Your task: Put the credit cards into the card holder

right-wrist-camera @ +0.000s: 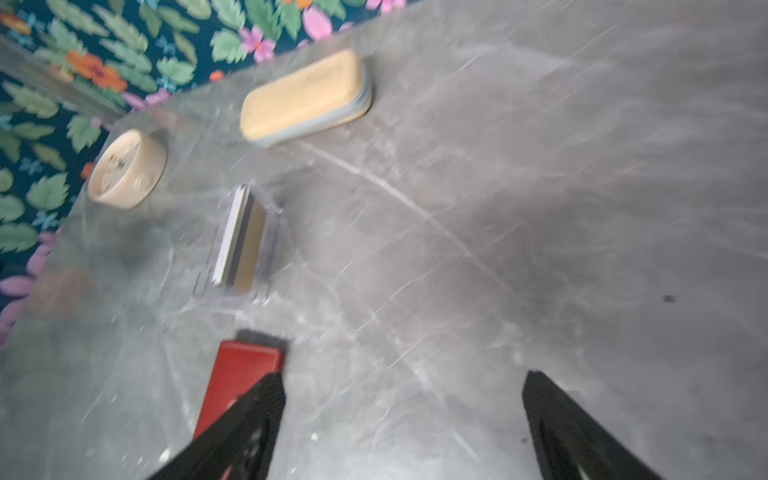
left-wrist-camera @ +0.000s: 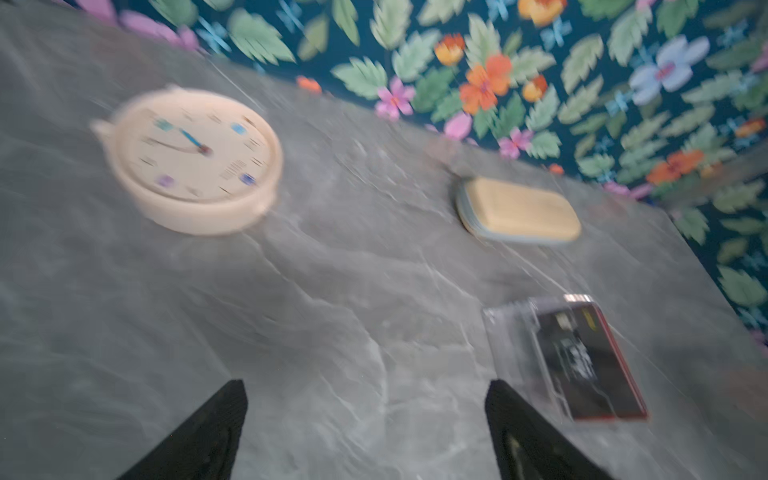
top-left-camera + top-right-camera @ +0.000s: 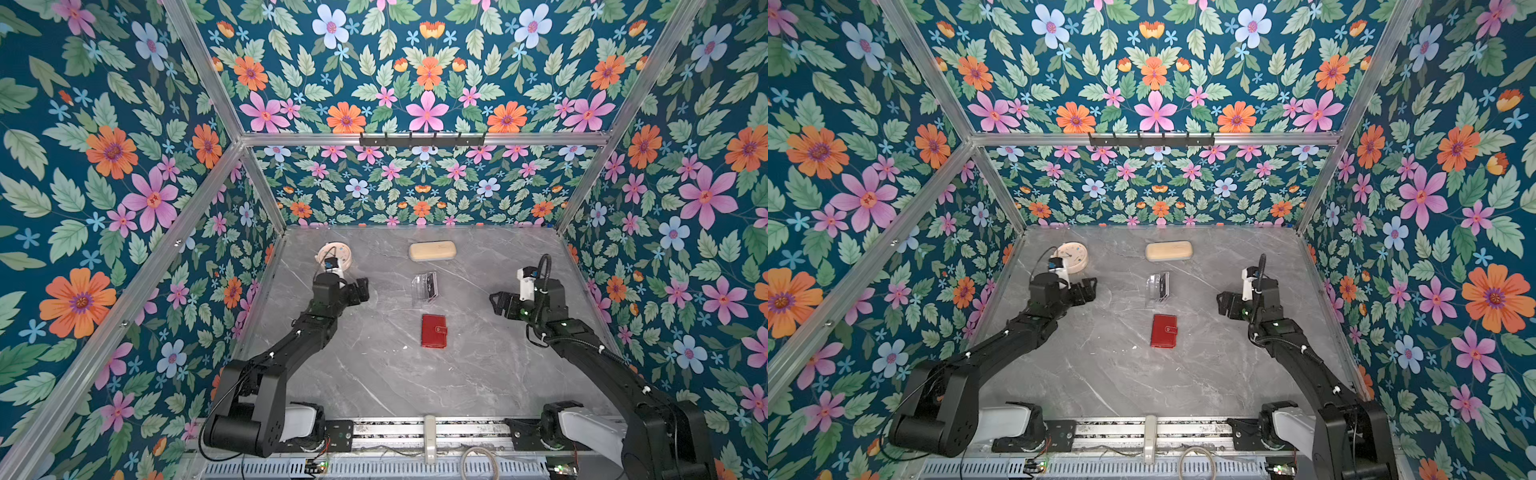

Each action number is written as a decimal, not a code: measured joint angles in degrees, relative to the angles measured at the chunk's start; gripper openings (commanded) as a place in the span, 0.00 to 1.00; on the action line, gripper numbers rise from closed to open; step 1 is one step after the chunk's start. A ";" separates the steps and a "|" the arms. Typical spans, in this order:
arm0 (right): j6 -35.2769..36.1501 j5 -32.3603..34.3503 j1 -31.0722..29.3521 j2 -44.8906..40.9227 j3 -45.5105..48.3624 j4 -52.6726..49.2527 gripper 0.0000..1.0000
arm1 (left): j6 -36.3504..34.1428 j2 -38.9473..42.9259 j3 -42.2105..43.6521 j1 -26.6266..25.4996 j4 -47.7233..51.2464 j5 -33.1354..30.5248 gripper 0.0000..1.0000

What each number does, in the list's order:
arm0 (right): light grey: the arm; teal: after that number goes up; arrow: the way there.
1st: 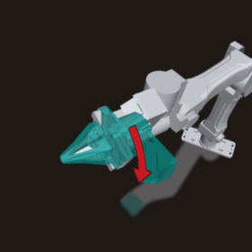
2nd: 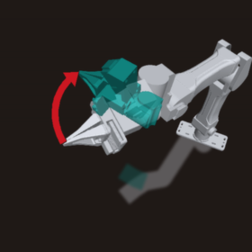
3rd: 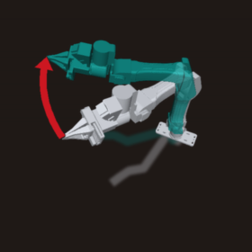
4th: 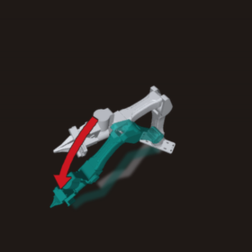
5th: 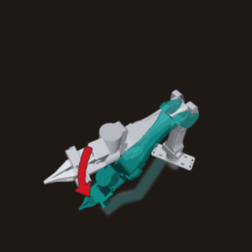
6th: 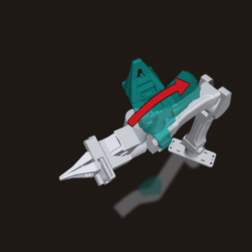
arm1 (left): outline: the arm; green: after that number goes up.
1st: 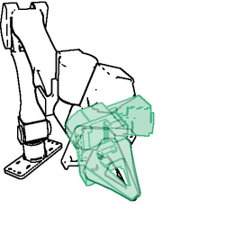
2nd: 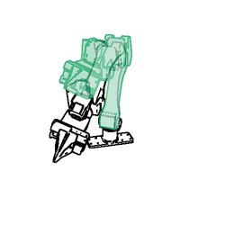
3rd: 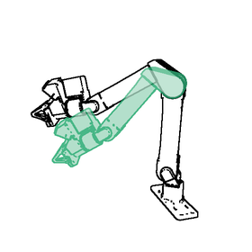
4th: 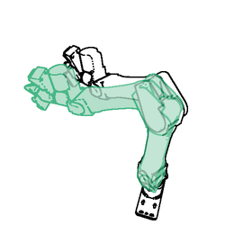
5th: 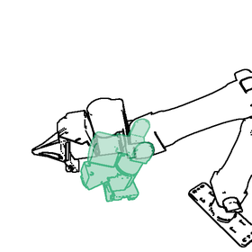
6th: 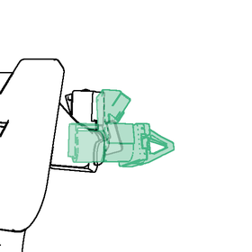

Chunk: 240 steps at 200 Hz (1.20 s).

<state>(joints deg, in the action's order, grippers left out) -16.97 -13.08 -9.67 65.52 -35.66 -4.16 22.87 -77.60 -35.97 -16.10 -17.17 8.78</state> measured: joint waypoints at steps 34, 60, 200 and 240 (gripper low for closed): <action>-1.62 -1.88 -7.56 6.36 -2.97 -2.86 0.71 | 4.50 -5.77 -1.14 -7.02 1.70 4.52 0.74; -2.97 -2.45 -12.61 11.56 -5.16 -3.43 0.49 | 7.17 -10.32 -2.29 -11.87 1.51 8.17 0.66; -9.68 -4.72 -21.18 28.57 -10.49 -1.68 0.18 | 16.55 -22.18 -1.68 -21.49 -10.12 19.23 0.51; -10.45 -5.62 -22.14 31.34 -11.30 0.15 0.18 | 18.93 -23.71 -1.27 -22.27 -13.33 20.57 0.41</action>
<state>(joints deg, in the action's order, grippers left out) -27.42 -18.70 -31.81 96.86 -46.96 -4.01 41.80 -101.32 -37.23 -38.37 -30.50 29.34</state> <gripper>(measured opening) 0.178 0.453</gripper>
